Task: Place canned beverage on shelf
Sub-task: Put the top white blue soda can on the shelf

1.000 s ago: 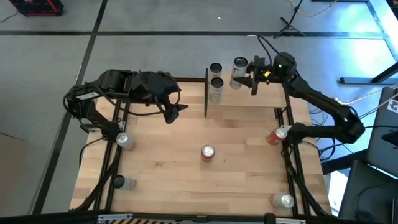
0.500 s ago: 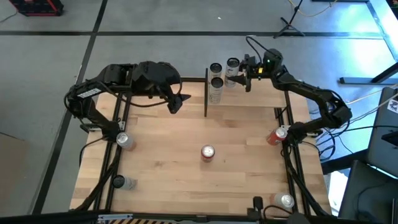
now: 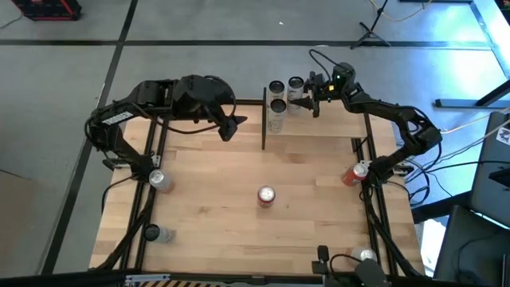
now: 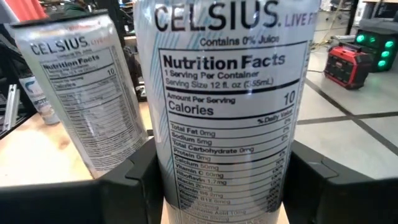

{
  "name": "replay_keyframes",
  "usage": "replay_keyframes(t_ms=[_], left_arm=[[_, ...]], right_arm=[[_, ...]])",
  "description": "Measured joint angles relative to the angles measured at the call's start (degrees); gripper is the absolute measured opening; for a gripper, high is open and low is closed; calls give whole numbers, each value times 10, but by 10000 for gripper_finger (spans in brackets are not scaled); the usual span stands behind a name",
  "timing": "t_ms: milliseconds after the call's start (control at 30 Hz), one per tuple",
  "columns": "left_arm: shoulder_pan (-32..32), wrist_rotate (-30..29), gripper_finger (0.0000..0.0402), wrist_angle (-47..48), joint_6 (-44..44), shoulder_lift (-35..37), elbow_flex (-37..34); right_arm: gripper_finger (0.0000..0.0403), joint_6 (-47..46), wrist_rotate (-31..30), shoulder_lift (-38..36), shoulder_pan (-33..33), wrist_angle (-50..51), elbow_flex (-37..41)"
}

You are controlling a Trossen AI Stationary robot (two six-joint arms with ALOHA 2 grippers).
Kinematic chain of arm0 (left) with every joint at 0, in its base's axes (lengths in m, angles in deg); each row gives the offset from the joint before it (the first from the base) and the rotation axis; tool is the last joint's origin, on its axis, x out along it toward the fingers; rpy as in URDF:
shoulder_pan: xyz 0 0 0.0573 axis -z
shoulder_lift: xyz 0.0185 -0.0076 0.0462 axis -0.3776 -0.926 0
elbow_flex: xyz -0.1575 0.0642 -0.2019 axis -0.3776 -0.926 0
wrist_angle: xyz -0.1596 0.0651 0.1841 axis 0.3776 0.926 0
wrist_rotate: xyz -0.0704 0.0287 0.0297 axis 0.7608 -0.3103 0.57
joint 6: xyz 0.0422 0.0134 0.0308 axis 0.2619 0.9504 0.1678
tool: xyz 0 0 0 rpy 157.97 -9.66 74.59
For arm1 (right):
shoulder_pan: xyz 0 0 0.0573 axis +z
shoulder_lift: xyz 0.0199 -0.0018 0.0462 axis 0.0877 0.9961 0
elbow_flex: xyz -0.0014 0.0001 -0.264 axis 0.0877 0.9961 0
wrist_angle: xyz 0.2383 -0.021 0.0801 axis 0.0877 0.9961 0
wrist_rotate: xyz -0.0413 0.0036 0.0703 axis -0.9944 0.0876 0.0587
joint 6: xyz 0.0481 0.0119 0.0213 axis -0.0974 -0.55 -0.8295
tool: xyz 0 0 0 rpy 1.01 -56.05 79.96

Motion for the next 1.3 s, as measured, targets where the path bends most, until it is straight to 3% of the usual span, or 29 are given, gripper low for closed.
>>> replay_keyframes(t_ms=[367,600,733,1133,1300], left_arm=[[0,0,329,-4,0,-6,-1],[0,1,329,-7,0,-6,0],[0,2,329,-7,0,-6,0],[0,4,329,-6,8,-6,0],[0,4,329,-7,13,-6,0]], right_arm=[[218,0,9,13,1,-2,0],[306,-19,8,10,4,4,0],[330,-23,15,-5,6,1,-1],[316,-31,-23,-49,8,16,-31],[316,-13,-68,-79,8,120,-92]])
